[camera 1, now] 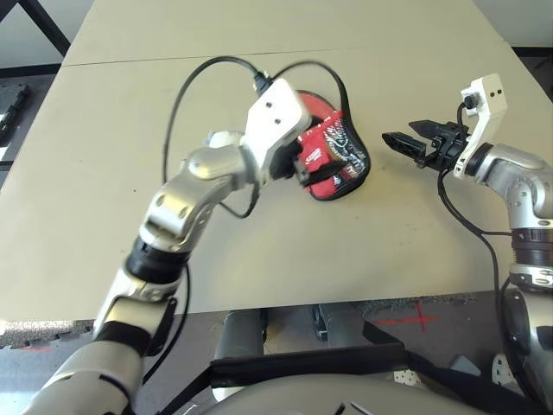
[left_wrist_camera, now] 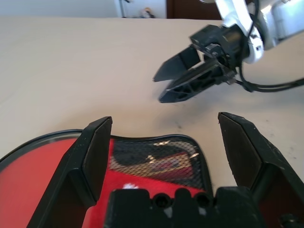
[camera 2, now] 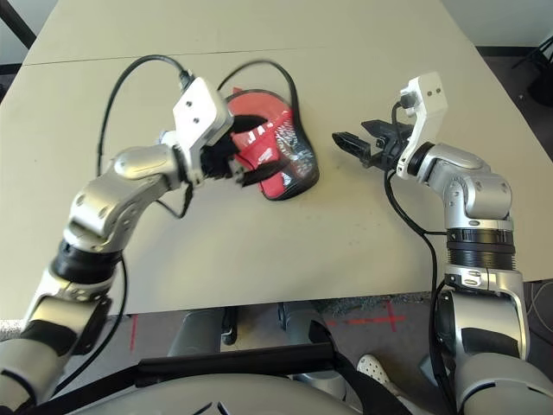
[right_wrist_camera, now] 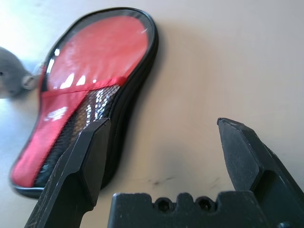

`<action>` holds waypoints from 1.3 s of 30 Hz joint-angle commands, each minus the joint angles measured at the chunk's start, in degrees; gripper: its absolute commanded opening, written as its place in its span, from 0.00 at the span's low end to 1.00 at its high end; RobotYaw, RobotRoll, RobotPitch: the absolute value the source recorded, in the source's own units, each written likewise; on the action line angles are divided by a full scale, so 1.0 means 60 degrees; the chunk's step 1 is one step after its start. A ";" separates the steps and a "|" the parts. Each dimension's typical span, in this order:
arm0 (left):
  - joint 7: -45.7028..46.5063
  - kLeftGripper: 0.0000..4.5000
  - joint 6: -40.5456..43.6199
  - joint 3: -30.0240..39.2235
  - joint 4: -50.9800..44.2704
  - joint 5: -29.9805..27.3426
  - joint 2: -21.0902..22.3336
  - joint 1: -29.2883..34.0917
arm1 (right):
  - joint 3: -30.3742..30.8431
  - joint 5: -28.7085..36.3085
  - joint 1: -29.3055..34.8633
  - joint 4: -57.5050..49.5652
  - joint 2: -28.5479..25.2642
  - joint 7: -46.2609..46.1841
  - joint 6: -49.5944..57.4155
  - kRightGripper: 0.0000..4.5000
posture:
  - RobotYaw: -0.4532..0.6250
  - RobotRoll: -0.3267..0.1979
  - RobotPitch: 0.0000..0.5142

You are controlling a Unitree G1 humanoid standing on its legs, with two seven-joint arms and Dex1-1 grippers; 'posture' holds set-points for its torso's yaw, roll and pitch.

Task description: Store the ping-pong paddle in its case and zip it.

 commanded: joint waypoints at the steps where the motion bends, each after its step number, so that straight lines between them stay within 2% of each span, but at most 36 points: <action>1: -0.0220 1.00 0.0008 0.0319 -0.0159 -0.0044 0.0274 0.0116 | -0.0466 0.0875 -0.0077 0.0036 -0.0231 0.0394 0.1105 0.99 | 0.46 0.62 0.43; 5: -0.0571 1.00 0.0038 0.0805 -0.0404 -0.0087 0.1127 0.0304 | -0.0029 0.1036 -0.0083 0.0067 -0.0392 0.0514 0.2004 0.99 | 0.47 0.62 0.44; 15: -0.1399 1.00 0.0248 0.1551 -0.1335 -0.0294 0.2905 0.0978 | 0.0650 0.0771 -0.0944 0.1254 0.0486 0.0225 0.2356 0.99 | 0.50 0.62 0.46; 21: -0.1440 1.00 0.0398 0.1805 -0.1609 -0.0363 0.3290 0.1152 | 0.0835 0.0415 -0.1675 0.2544 0.1064 -0.0104 0.2176 0.99 | 0.52 0.62 0.47; 28: -0.1428 1.00 0.0653 0.2107 -0.1808 -0.0537 0.3432 0.1129 | 0.0080 0.0548 -0.2567 0.4368 0.1640 -0.0953 0.3016 0.99 | 0.53 0.62 0.46; 29: -0.1422 1.00 0.0668 0.2132 -0.1806 -0.0551 0.3438 0.1125 | 0.0000 0.0547 -0.2622 0.4508 0.1674 -0.1044 0.3116 0.91 | 0.54 0.62 0.46; 30: -0.1422 1.00 0.0666 0.2156 -0.1787 -0.0556 0.3451 0.1120 | -0.0155 0.0575 -0.2696 0.4707 0.1718 -0.1197 0.3247 0.87 | 0.54 0.62 0.46; 39: -0.1426 1.00 0.0620 0.2268 -0.1672 -0.0539 0.3523 0.1132 | -0.0324 0.0428 -0.2704 0.5086 0.1732 -0.1546 0.3802 0.16 | 0.54 0.62 0.46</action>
